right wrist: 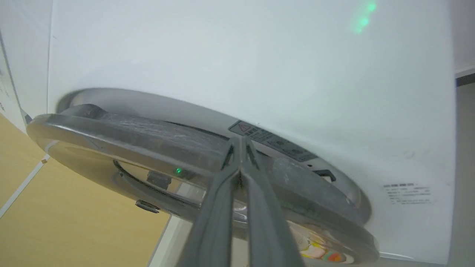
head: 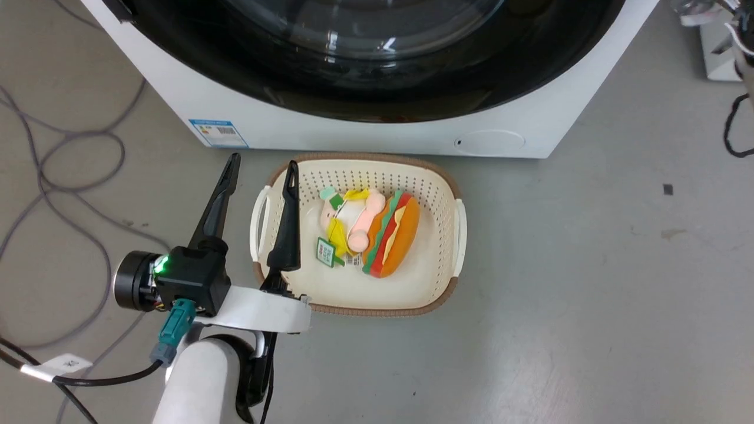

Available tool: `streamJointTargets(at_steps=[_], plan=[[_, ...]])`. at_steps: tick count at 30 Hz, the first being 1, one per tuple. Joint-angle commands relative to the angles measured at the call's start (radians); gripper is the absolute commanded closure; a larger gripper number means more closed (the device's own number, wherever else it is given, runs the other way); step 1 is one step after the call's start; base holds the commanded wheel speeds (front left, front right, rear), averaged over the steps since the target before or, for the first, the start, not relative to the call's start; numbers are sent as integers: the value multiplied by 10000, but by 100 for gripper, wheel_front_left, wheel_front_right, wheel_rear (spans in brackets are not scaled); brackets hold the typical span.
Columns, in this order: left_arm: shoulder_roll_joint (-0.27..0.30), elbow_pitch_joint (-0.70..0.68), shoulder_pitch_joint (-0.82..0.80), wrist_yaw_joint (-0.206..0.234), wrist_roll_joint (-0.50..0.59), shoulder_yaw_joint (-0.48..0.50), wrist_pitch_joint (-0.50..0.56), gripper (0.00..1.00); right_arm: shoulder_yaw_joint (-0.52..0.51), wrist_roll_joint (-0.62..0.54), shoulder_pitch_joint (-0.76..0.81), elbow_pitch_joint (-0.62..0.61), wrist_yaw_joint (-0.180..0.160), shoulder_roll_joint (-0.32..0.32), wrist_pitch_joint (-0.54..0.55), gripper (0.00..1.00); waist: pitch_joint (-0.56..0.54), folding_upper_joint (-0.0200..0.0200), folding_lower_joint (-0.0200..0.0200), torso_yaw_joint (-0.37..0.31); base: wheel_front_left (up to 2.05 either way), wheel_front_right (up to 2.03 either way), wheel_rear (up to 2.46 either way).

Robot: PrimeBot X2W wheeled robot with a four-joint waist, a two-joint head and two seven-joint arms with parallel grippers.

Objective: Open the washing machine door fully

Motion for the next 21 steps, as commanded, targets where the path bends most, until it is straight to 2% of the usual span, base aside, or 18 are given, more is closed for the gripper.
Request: streamJointTargets(at_steps=[1, 8, 21], plan=[[38, -51, -221, 15, -121, -95, -114, 0, 357, 317, -440, 386, 50, -247, 326, 100, 126, 0, -2, 35, 0, 0, 0], [41, -65, -434, 66, -237, -279, -265, 0, 1121, 927, -1414, 1108, 54, -484, 1230, 100, 366, 0, -2, 104, 0, 0, 0], [48, -31, -797, 137, -385, -561, -524, 0, 2176, 2197, -3025, 2340, 60, -255, 2644, 100, 767, 0, -2, 192, 0, 0, 0]])
